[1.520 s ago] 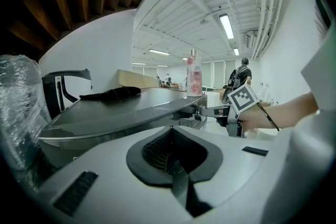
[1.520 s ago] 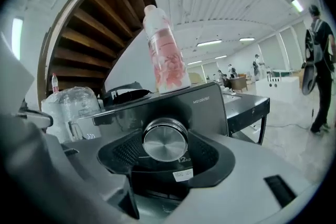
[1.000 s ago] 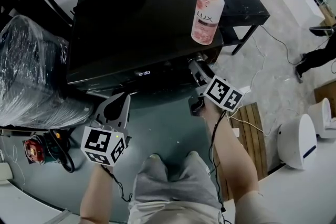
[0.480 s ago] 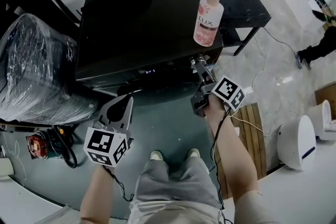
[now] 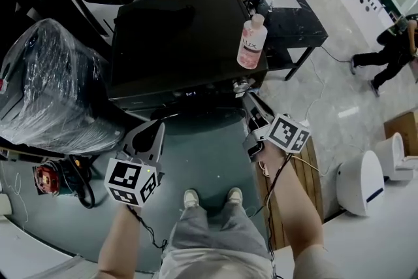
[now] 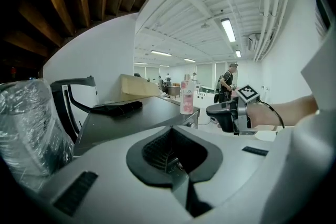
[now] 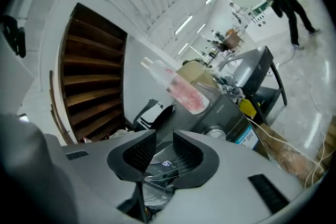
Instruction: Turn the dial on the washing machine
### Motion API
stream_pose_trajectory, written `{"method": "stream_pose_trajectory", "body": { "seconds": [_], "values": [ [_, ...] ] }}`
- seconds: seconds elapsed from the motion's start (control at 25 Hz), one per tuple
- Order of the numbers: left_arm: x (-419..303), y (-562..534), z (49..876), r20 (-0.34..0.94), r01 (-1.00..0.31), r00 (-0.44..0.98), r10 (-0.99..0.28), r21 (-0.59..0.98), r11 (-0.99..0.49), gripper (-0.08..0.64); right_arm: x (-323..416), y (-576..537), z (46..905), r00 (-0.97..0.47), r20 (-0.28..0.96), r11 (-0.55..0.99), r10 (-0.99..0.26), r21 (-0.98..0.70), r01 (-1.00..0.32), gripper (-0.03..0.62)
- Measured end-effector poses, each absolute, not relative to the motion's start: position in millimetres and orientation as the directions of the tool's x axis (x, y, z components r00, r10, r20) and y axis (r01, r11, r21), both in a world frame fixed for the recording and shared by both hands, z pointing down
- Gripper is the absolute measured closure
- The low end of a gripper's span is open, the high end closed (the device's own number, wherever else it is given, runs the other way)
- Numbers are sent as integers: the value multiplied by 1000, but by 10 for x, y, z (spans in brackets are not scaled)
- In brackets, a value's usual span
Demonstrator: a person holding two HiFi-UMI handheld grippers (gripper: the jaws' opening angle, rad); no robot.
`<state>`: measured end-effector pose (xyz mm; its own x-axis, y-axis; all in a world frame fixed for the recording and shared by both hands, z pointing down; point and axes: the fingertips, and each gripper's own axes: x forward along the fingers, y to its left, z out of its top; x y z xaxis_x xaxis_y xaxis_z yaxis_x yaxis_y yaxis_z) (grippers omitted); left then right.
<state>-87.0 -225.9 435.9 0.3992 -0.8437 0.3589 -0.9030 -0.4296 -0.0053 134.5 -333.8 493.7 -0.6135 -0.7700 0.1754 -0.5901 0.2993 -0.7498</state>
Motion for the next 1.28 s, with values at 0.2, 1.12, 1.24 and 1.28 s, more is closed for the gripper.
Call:
{"method": "stream_pose_trajectory", "body": {
  "seconds": [0.2,1.12,1.24,1.28],
  "values": [
    [-889,-2115,3975,328,-906,394,-858,-15,-422,540,1184,-3022,4120,-672,127,497,-729,-576,-649,491],
    [-1050,-1270,2298,127,-908,380,-916,-137,-395,540,977,-1443,1642,-718,-59,720,-693,-16,-694,543],
    [-1031,-1174,2176,113,-901,387,-915,-167,-401,540,904,-1309,1525,-720,-80,723,-689,-3,-691,545],
    [-1025,-1142,2135,107,-899,389,-915,-173,-403,540,883,-1267,1488,-719,-87,722,-689,7,-692,545]
  ]
}}
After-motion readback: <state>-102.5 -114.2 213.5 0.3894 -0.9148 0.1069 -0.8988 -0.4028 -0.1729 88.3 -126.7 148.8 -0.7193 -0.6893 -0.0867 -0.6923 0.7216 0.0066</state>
